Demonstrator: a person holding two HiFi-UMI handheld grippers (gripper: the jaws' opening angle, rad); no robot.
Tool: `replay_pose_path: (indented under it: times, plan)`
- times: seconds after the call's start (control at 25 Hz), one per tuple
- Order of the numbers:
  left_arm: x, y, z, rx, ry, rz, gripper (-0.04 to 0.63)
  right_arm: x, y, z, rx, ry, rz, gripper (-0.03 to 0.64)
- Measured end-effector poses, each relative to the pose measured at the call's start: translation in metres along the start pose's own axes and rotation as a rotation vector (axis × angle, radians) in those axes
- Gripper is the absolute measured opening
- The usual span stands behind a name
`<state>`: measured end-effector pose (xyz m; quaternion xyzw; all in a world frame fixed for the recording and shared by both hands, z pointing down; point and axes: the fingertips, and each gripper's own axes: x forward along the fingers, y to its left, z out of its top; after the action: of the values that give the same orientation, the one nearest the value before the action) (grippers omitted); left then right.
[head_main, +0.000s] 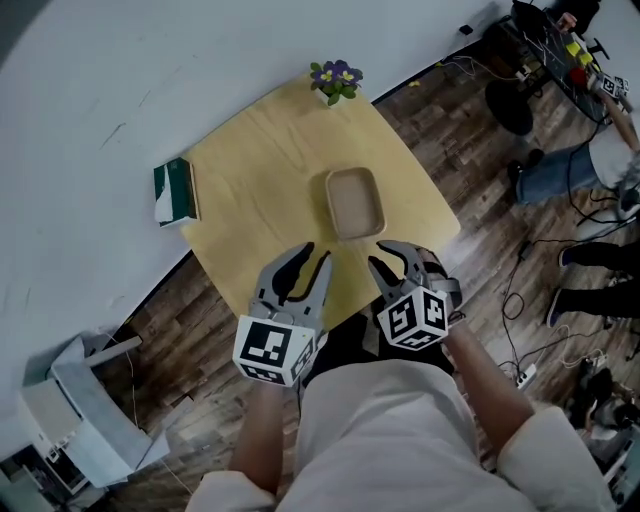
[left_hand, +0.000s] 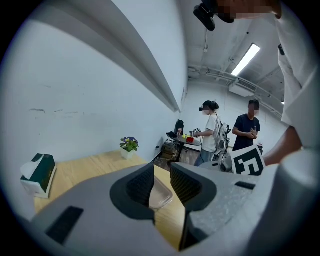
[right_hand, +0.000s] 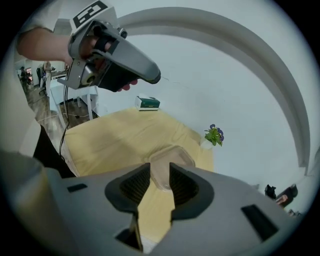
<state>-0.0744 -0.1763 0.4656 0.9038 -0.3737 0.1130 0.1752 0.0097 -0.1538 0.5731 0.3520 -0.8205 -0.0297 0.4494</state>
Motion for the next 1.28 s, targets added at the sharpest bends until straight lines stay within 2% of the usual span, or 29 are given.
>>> replay_pose_path:
  times: [0.28, 0.52, 0.88, 1.12, 1.28]
  plan:
    - [0.011, 0.002, -0.012, -0.025, 0.024, -0.011, 0.095, 0.024, 0.002, -0.017, -0.068, 0.044, -0.033, 0.121]
    - [0.019, 0.003, -0.019, -0.037, 0.034, -0.010, 0.095, 0.047, 0.017, -0.036, -0.212, 0.095, -0.012, 0.127]
    - [0.022, -0.003, -0.027, -0.049, 0.042, -0.002, 0.095, 0.065, 0.018, -0.043, -0.271, 0.097, -0.061, 0.126]
    - [0.019, 0.000, -0.032, -0.057, 0.045, 0.010, 0.095, 0.076, 0.023, -0.044, -0.349, 0.096, -0.108, 0.126]
    - [0.017, -0.003, -0.036, -0.064, 0.048, 0.010, 0.095, 0.082, 0.025, -0.045, -0.342, 0.100, -0.153, 0.120]
